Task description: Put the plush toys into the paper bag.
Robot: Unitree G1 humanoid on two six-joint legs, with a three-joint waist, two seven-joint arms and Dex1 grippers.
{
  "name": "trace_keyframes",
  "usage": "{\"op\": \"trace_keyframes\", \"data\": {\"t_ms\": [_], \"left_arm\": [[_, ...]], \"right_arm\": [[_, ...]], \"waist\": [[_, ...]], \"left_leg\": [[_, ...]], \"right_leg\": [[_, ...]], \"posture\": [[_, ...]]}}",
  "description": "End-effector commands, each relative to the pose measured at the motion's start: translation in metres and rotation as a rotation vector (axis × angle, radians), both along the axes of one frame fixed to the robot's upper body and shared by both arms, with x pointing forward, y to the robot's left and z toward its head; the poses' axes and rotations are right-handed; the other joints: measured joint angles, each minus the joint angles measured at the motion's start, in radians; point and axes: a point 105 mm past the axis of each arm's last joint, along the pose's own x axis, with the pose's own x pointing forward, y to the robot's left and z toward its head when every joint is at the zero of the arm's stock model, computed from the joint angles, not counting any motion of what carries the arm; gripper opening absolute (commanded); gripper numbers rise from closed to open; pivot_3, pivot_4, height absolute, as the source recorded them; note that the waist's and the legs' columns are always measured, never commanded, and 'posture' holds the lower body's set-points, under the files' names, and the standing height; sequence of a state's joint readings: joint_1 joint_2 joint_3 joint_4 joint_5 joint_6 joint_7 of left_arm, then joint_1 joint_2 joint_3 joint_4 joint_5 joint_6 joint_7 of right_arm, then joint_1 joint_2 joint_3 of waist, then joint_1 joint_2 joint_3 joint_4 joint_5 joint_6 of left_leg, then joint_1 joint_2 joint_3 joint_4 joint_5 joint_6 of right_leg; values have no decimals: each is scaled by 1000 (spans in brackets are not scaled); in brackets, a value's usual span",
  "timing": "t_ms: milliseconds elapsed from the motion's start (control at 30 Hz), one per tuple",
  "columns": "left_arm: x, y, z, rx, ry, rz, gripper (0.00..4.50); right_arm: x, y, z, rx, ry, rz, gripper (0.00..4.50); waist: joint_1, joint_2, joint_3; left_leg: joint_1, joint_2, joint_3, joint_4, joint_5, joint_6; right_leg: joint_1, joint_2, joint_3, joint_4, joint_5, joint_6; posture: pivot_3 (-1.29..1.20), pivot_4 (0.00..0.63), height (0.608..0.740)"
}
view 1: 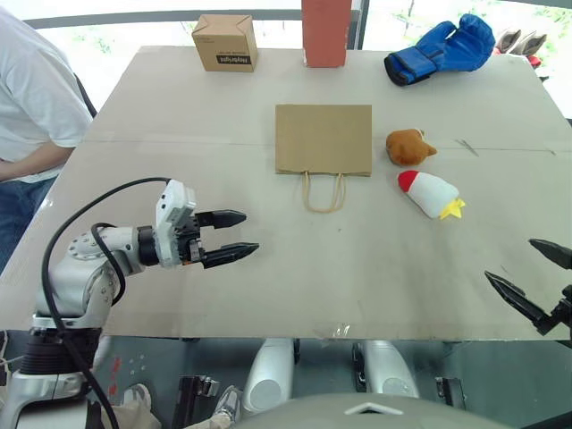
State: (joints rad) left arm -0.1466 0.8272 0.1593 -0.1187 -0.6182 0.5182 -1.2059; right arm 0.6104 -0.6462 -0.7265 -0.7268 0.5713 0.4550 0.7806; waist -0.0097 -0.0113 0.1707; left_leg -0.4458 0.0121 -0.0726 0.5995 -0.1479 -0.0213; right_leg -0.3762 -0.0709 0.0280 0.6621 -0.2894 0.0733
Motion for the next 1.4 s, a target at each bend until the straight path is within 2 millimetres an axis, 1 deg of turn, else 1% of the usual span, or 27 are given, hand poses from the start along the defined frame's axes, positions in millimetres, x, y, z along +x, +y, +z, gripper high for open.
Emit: {"op": "trace_keyframes", "data": {"t_ms": [33, 67, 100, 133, 200, 300, 467, 600, 700, 767, 867, 900, 933, 967, 1000, 1067, 1100, 1133, 1167, 1200, 1233, 1300, 1333, 1367, 1400], "left_arm": [[11, -16, 12, 32, -137, -21, 4423], [21, -28, 18, 48, -220, -21, 4423], [28, -38, 21, 54, -251, -20, 4423], [34, -45, 22, 66, -275, -19, 4423], [47, -47, 17, 178, -335, 28, 4423], [62, -56, 15, 280, -440, 2, 4423], [81, -69, 9, 388, -610, -59, 4423], [90, -80, 6, 392, -676, -94, 4423], [100, -95, 11, 416, -806, -98, 4423], [101, -102, 9, 425, -840, -131, 4423], [102, -116, 4, 400, -854, -185, 3670], [103, -119, 2, 402, -862, -199, 3331], [103, -120, 0, 402, -864, -208, 2784], [104, -122, -1, 397, -864, -211, 2508], [105, -123, -1, 392, -862, -216, 2005], [106, -124, -1, 364, -833, -218, 1239], [106, -125, -2, 347, -810, -218, 777], [107, -127, 0, 265, -704, -189, 399], [106, -130, 2, 174, -591, -167, 114], [103, -132, 9, 49, -435, -155, 32], [96, -136, 18, -75, -291, -167, 10], [80, -139, 36, -233, -100, -219, 0], [73, -139, 43, -273, -36, -243, 0], [64, -138, 52, -320, 40, -270, 0], [56, -137, 57, -345, 94, -289, 0]], "right_arm": [[7, 10, 13, -26, -83, 13, 4500], [13, 21, 17, -17, -118, 23, 4500], [15, 31, 18, -11, -135, 43, 4500], [16, 40, 19, -5, -141, 60, 4500], [15, 50, 17, -19, -128, 82, 4500], [11, 67, 16, 3, -105, 142, 4500], [11, 77, 15, 5, -104, 155, 4500], [12, 78, 14, 0, -108, 140, 4500], [11, 78, 12, -2, -112, 120, 4500], [11, 78, 12, -1, -116, 115, 4500], [11, 81, 11, 2, -128, 106, 4500], [11, 81, 10, 1, -132, 103, 4500], [11, 81, 10, 0, -135, 99, 4500], [12, 80, 9, -1, -137, 96, 4500], [12, 81, 9, -1, -140, 94, 4500], [13, 81, 9, -3, -146, 90, 4500], [13, 81, 8, -1, -149, 89, 4500], [13, 82, 8, 0, -152, 89, 4500], [13, 84, 8, 4, -155, 90, 4500], [14, 87, 7, 15, -157, 94, 4500], [15, 91, 7, 32, -157, 98, 4254], [22, 94, 7, 105, -154, 78, 3897], [27, 93, 8, 133, -160, 45, 3460], [31, 101, 6, 146, -153, 68, 3075], [34, 107, 5, 150, -146, 89, 2497]], "waist": [[0, 0, 0], [2, 0, 0], [8, 0, 0], [13, 0, 0], [18, 0, 0], [17, -2, -1], [21, -2, -1], [22, -2, -1], [23, -2, -1], [22, -3, -1], [21, -3, -1], [21, -3, -1], [21, -3, -1], [18, -3, -1], [16, -3, -1], [13, -3, -1], [11, -3, -1], [9, -3, -1], [6, -3, -1], [5, -3, -1], [0, -3, -1], [-7, -3, -1], [-11, -3, -1], [-19, -3, -1], [-26, -2, -1]], "left_leg": [[0, 0, 0, 0, 0, 0], [0, 0, 0, 0, 0, 0], [0, 0, 0, 0, 0, 0], [-1, -1, -1, 1, 0, 0], [-2, -1, -1, 3, 0, 0], [-1, -1, -1, 3, 0, 0], [-2, -1, -1, 3, 0, 0], [-2, -1, -2, 3, 0, 0], [-2, -1, -2, 3, 0, 0], [-2, -1, -2, 4, 0, 0], [-2, -1, -2, 4, 0, 0], [-2, -1, -3, 4, 0, 0], [-2, -1, -3, 4, 0, 0], [-2, -1, -3, 4, 0, 0], [-2, -1, -3, 4, 0, 0], [-2, -1, -3, 5, 0, 0], [-2, -1, -3, 5, 0, 0], [-2, -1, -3, 5, 0, 0], [-2, -1, -3, 5, 0, 0], [-2, -1, -4, 6, 0, 0], [-3, -1, -5, 7, 0, 0], [-3, -1, -6, 7, 0, 0], [-3, -1, -7, 7, 0, 0], [-3, -1, -7, 8, 0, 0], [-2, 0, -8, 8, 0, 0]], "right_leg": [[0, 0, 0, 0, 0, 0], [0, 0, 0, 0, 0, 0], [0, 0, 0, 0, 0, 0], [0, 0, -2, 0, 0, 0], [0, 1, -2, 1, 0, 1], [1, 2, -2, 1, 2, 4], [1, 2, -2, 1, 2, 5], [1, 2, -2, 1, 2, 5], [1, 2, -2, 1, 2, 5], [2, 2, -3, 1, 3, 5], [2, 2, -3, 1, 3, 6], [2, 2, -3, 1, 3, 6], [2, 2, -3, 2, 3, 6], [2, 3, -3, 1, 3, 6], [2, 3, -3, 2, 3, 7], [2, 3, -3, 2, 3, 7], [2, 3, -3, 2, 3, 7], [2, 3, -4, 2, 3, 7], [2, 3, -4, 2, 3, 7], [3, 3, -4, 2, 3, 7], [3, 3, -5, 2, 3, 7], [4, 3, -6, 3, 3, 7], [4, 3, -7, 3, 3, 6], [4, 3, -7, 4, 3, 6], [4, 4, -7, 5, 3, 6]], "posture": [[0, 150, 740], [0, 150, 740], [0, 150, 740], [0, 150, 740], [0, 150, 740], [0, 150, 740], [0, 150, 740], [0, 150, 740], [0, 150, 740], [0, 150, 740], [0, 150, 740], [0, 150, 740], [0, 150, 740], [0, 150, 740], [0, 150, 740], [0, 150, 740], [0, 150, 740], [0, 150, 740], [0, 150, 740], [0, 150, 740], [0, 150, 740], [0, 150, 740], [0, 150, 740], [0, 150, 740], [0, 150, 740]]}}
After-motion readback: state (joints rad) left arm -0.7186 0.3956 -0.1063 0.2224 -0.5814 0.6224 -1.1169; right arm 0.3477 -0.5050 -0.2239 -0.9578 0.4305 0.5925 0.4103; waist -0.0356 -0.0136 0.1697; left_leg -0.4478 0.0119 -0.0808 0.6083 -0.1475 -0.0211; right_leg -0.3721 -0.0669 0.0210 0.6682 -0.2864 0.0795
